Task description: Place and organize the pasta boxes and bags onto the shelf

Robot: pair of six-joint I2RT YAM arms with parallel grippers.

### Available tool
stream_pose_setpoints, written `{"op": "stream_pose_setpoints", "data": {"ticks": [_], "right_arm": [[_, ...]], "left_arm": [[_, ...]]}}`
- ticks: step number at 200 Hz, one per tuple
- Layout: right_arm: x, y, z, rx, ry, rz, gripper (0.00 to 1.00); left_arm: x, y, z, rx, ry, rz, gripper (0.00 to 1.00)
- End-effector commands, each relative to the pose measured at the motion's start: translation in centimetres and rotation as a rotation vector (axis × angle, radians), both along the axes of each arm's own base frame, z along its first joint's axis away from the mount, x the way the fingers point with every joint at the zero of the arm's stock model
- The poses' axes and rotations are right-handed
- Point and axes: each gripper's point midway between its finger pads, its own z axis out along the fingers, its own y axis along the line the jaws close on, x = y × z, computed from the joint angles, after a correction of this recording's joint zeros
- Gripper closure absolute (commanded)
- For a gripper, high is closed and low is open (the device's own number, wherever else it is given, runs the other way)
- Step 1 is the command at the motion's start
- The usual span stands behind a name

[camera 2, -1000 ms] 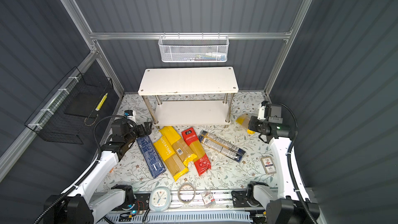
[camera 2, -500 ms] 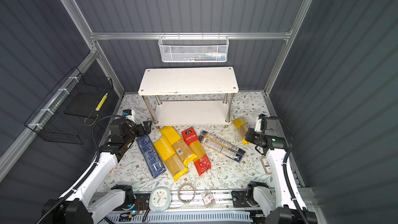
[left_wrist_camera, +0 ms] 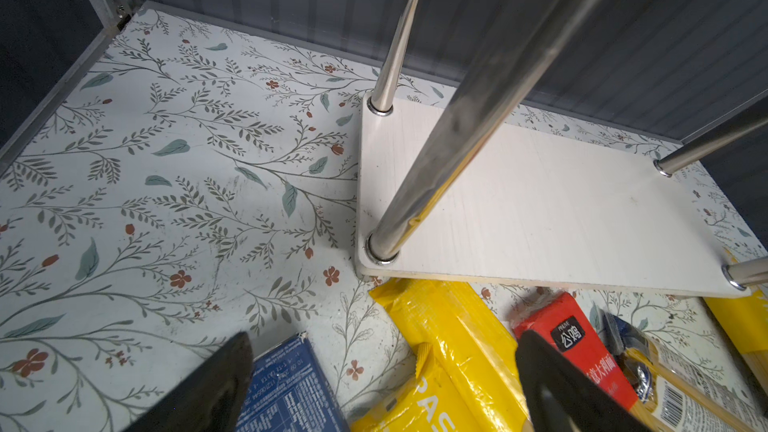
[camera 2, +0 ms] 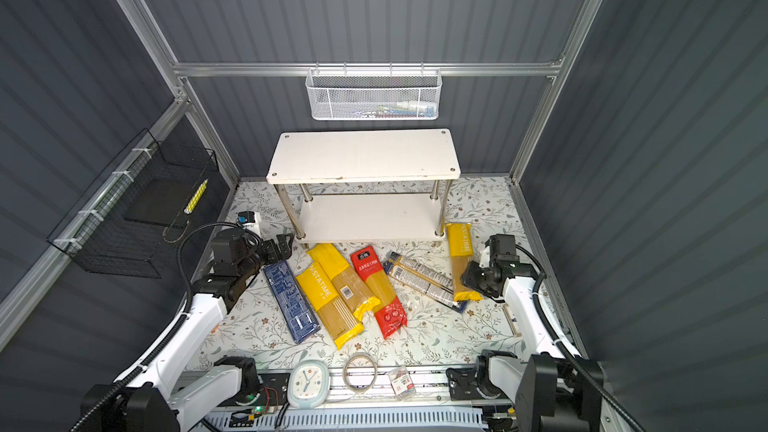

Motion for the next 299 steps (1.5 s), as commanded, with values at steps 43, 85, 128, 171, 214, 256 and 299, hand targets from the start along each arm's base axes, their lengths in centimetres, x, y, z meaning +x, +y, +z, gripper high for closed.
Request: {"op": "stream_pose_setpoints", "data": {"ticks": [43,85,128,171,214,256,299], "right_arm": [[2.8,-0.2,1.5,-0.151,0.034,0.126,0.12],[4.6,-0.9,1.5,-0.246,0.077,0.168,0.01],[6.4,-1.1,-0.7,-0.273,0.13,0.219,0.01],[7.3,-0.4,-1.8,-0.252,0.139,0.239,0.01],[7.4,-0.6,-3.4,-0.293,0.188,0.235,0.01],[7.8,-1.0,-4.4,-0.314,0.197,0.229,0.01],[8.0,-0.9,-5.5,-0.308,0.219,0.227,0.09]], "left_arm": [[0.0,-0.1,0.5,-0.012,0.012,-0.005,0.0],[-0.2,0.3,0.8,0.006,0.002,0.013,0.0],[-0.1,0.4,0.7,0.011,0.006,0.016,0.0],[-0.2,0.6,0.8,0.019,0.005,0.023,0.0],[0.0,0.6,0.7,0.022,0.007,0.026,0.0],[0.0,0.5,0.4,0.015,0.015,0.023,0.0],[-0.1,0.5,0.4,0.019,0.015,0.022,0.0]]}}
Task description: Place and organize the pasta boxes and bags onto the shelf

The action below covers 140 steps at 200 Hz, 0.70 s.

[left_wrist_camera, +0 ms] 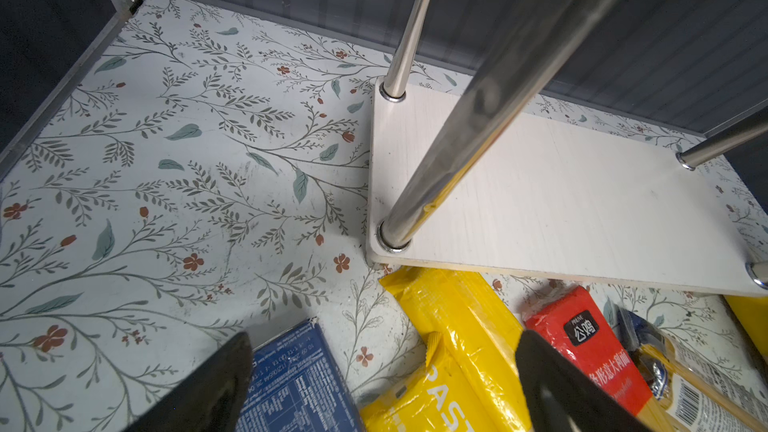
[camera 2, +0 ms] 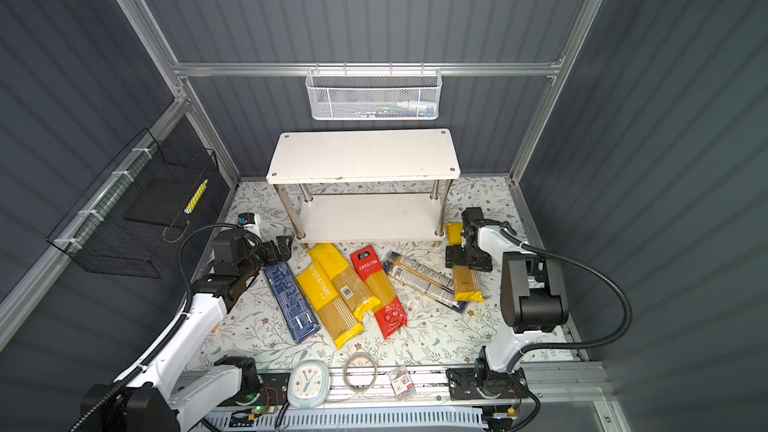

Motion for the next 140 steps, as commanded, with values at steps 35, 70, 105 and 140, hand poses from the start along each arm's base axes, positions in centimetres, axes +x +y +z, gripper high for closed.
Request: {"op": "stream_pose_setpoints", "data": {"ticks": [35,70,105,140], "right_arm": [[0.32,-0.54,-0.2,-0.034,-0.013,-0.017,0.23],[0.28,-0.75,0.25,-0.042,-0.042,-0.029,0.33],[0.26,-0.64,0.54,-0.035,-0.06,-0.032,0.49],[0.1,-0.82,0.55,-0.043,-0.063,-0.039,0.58]], "left_arm": [[0.24,0.17,1.1,0.007,-0.019,0.004,0.0],[0.24,0.15,0.98,0.007,-0.014,0.003,0.0],[0.17,0.19,1.12,0.008,-0.018,0.004,0.0],[0.12,0.15,1.15,0.007,-0.018,0.002,0.0]]}}
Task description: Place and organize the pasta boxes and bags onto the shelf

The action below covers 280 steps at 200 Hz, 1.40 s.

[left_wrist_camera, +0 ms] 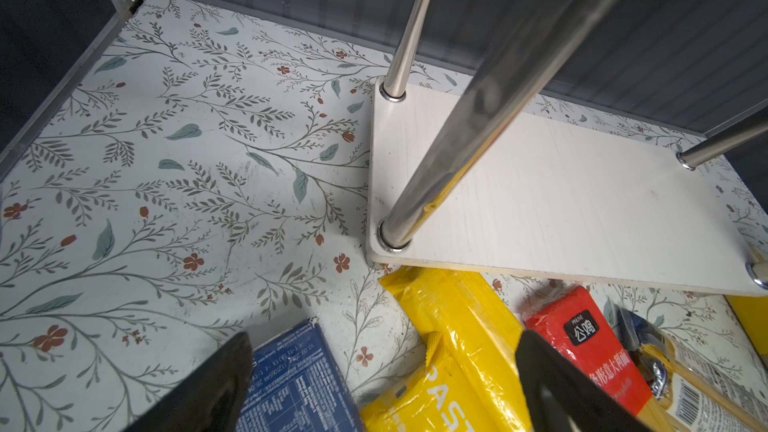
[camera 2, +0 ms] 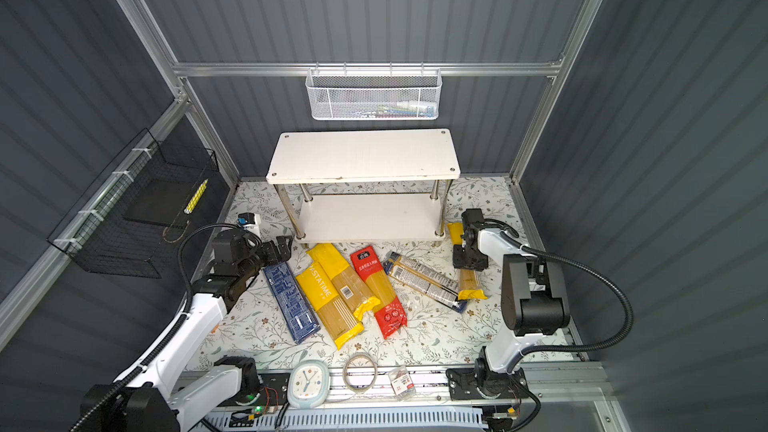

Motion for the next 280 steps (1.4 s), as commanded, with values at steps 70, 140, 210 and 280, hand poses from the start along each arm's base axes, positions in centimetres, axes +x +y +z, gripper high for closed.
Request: {"op": "stream_pose_setpoints", "data": {"ticks": [70,140,210,280], "right_arm": [[0.2,-1.7,6.2,-0.042,-0.198,-0.064,0.78],[-0.6,-2.1,15.5,-0.03,-0.378,-0.075,0.82],[-1.2,-1.8,25.2,-0.024,-0.536,-0.046,0.82],[-0.4,0.7,32.2,0.109,-0.673,0.021,0.85]], "left_arm": [[0.2,0.0,1.4,0.003,-0.022,-0.003,0.0],[0.2,-0.2,1.7,-0.011,-0.029,-0.014,0.0],[0.2,-0.6,2.5,-0.033,-0.048,-0.03,0.0],[-0.1,-1.1,3.2,-0.043,-0.03,-0.055,0.0]]}}
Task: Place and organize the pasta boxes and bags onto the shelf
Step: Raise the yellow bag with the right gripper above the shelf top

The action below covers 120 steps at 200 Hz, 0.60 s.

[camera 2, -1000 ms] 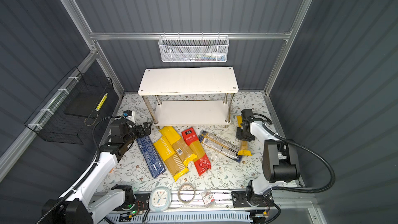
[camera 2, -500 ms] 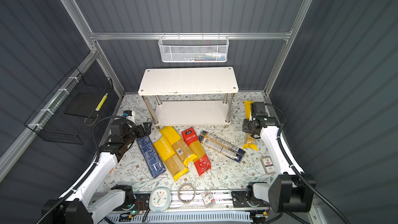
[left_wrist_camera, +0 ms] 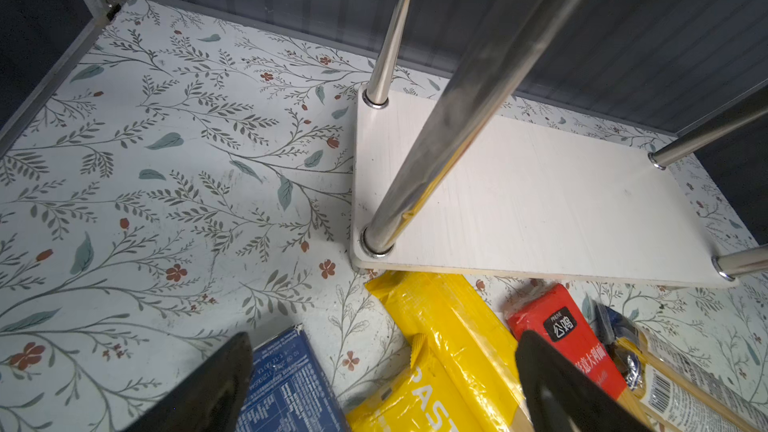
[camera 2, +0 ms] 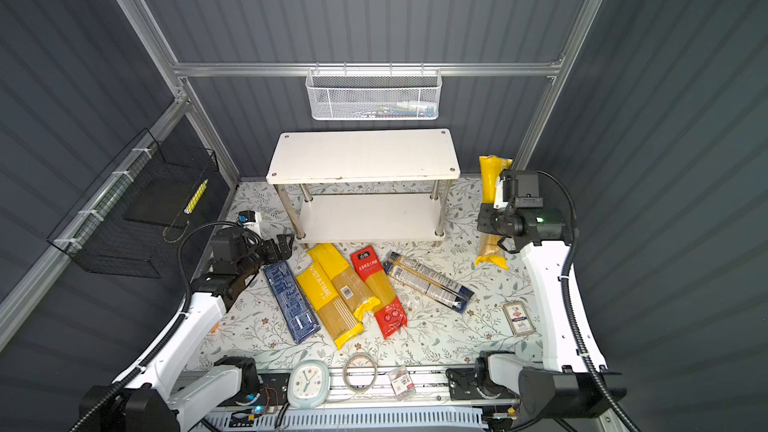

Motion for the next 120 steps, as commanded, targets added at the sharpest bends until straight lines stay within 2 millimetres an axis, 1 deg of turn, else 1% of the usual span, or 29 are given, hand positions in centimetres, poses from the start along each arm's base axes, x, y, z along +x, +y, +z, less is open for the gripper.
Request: {"op": "stream_pose_setpoints", "data": {"ticks": [1,30,50,81,120], "right_arm": [[1.0,1.3,4.8,0.05,-0.149,0.054,0.85],[1.0,1.7,6.8,0.048,-0.173,0.075,0.85],[1.1,2.4,8.3,0.066,-0.2,0.103,0.86],[1.6,4.2,10.8,0.088,-0.239,0.162,0.87],[3.0,6.7,13.3,0.115,-0.261,0.238,0.87]], "left_arm": [[-0.2,-0.4,2.3,-0.022,-0.025,-0.021,0.0],[-0.4,-0.6,2.7,-0.028,-0.035,-0.03,0.0],[-0.5,-0.5,2.5,-0.026,-0.027,-0.03,0.0],[-0.6,-0.5,2.3,-0.023,-0.008,-0.032,0.0],[-1.1,-0.7,3.1,-0.037,-0.027,-0.042,0.0]]}}
